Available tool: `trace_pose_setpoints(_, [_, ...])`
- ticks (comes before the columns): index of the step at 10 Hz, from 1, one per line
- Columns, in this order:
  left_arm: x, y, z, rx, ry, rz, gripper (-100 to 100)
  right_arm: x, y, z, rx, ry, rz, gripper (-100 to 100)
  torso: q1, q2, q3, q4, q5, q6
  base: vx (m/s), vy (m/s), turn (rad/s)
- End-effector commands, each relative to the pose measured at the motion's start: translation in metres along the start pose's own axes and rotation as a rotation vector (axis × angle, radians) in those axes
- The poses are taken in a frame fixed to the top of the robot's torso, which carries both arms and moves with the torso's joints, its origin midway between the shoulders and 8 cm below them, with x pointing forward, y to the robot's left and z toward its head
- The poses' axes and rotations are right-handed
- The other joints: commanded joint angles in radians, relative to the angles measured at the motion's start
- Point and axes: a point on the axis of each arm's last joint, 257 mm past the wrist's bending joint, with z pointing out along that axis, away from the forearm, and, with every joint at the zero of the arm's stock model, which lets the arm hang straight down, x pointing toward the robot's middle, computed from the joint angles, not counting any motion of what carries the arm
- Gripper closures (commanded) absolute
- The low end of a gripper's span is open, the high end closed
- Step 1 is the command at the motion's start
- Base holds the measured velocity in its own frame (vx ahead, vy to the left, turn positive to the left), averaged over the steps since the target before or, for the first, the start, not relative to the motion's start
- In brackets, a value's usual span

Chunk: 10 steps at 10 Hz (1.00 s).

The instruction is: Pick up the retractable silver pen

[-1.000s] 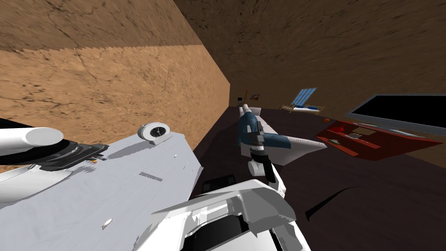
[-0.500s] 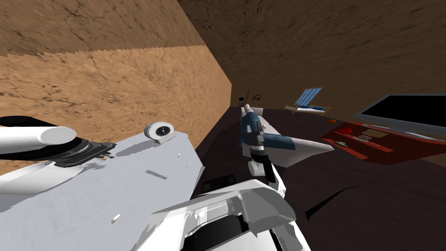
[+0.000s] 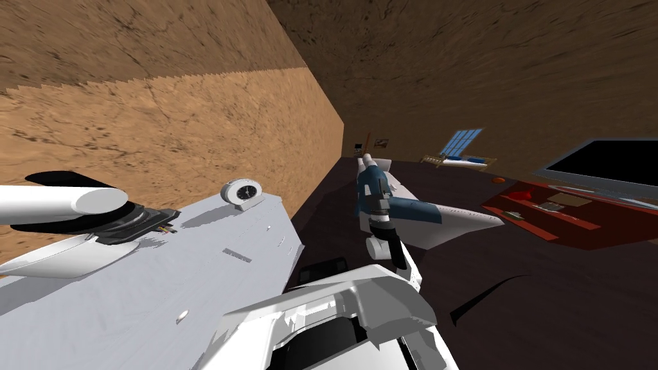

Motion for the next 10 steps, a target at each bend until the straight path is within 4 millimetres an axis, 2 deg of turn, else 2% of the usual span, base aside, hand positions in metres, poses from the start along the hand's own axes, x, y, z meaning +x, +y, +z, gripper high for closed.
trace_pose_setpoints(1, [0.004,-0.015,-0.007,0.028,-0.01,0.028,100,0.0,0.0,0.0,0.0,0.0,0.0,0,0.0,0.0,0.0,0.0,0.0,0.0,0.0,0.0,0.0])
trace_pose_setpoints(2, [0.02,0.001,-0.002,-0.028,0.02,0.013,100,0.0,0.0,0.0,0.0,0.0,0.0,0,-0.002,0.0,0.0,0.0,-0.001,0.0,0.022,0.065,0.122])
trace_pose_setpoints(4, [0.028,-0.017,-0.011,0.006,0.01,0.015,100,0.0,0.0,0.0,0.0,0.0,0.0,0,0.005,0.0,0.0,0.0,0.001,-0.002,0.026,0.067,0.057])
trace_pose_setpoints(6, [0.034,-0.031,-0.018,0.034,0.002,0.05,100,0.0,0.0,0.0,0.0,0.0,0.0,0,0.0,-0.001,0.0,0.0,0.0,0.0,-0.004,0.005,-0.02])
trace_pose_setpoints(7, [0.049,-0.011,-0.012,-0.029,0.031,0.034,100,0.0,0.0,0.0,0.0,0.0,0.0,0,-0.002,0.0,0.0,0.0,0.0,0.0,0.016,0.057,0.124])
trace_pose_setpoints(8, [0.055,-0.021,-0.017,-0.01,0.026,0.038,100,0.0,0.0,0.0,0.0,0.0,0.0,0,0.002,0.001,0.0,0.0,0.0,-0.004,0.024,0.085,0.108])
trace_pose_setpoints(10, [0.066,-0.039,-0.027,0.028,0.018,0.062,100,0.0,0.0,0.0,0.0,0.0,0.0,0,0.002,0.0,0.0,0.0,0.001,-0.001,0.01,0.032,-0.008])
